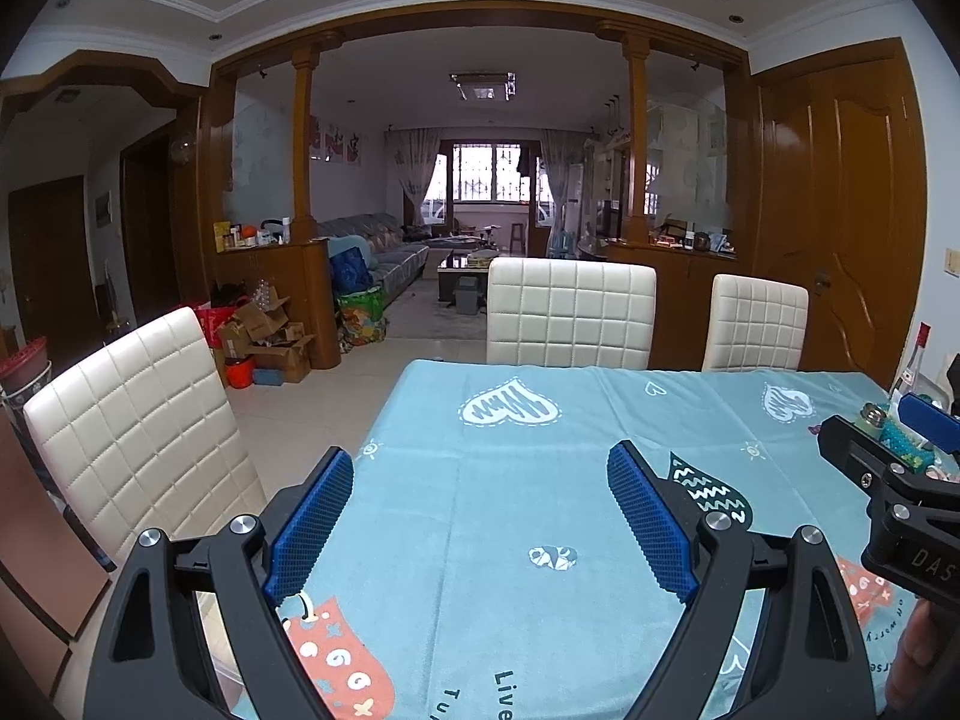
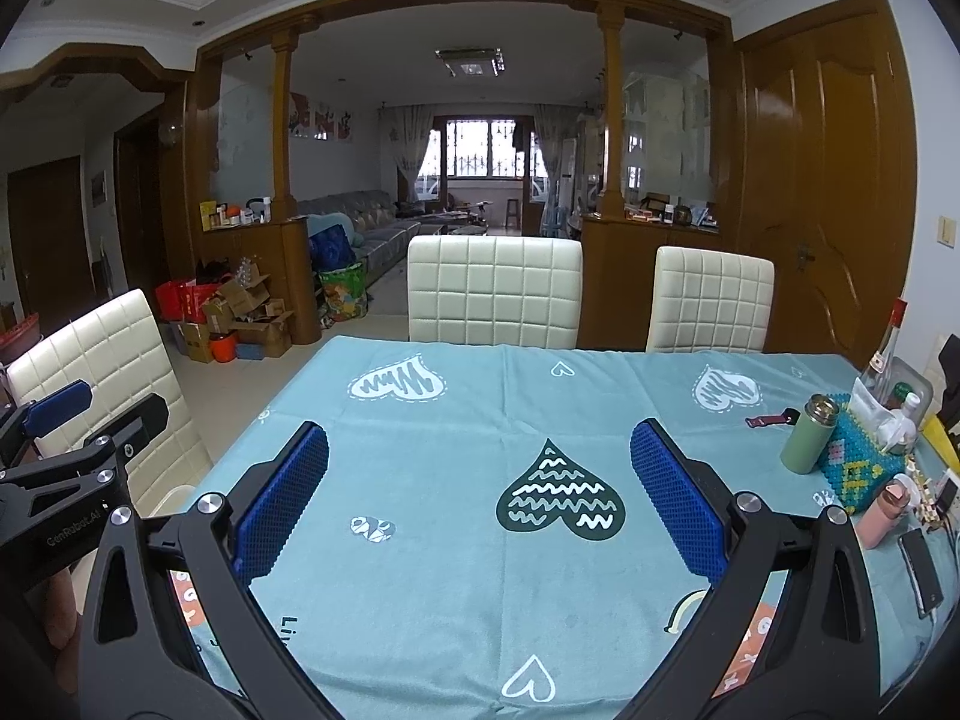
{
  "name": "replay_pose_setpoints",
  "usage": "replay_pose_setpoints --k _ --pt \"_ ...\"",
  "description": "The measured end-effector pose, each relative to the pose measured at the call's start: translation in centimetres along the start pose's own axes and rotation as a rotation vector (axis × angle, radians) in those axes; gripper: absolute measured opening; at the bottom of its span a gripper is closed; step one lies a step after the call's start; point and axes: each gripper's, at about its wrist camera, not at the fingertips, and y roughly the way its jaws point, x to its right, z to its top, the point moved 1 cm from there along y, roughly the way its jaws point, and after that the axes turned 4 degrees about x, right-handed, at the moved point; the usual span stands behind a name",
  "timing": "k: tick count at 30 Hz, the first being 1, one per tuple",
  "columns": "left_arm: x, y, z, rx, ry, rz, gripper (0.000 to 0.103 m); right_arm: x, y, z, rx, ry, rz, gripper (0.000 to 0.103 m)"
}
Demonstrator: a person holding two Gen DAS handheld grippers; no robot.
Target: Collect trash
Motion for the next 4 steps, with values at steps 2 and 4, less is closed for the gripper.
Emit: replay_pose_setpoints --k 2,4 --pt "0.06 0.01 -0.07 0.000 0.004 -0.003 0.085 0.00 0.00 -0.01 0.001 -0.002 0.000 0.099" --pt "0.12 -0.04 -0.13 0.002 0.006 -0.004 0.085 0.06 0.02 -0.03 0.002 0.000 -0.001 0.099"
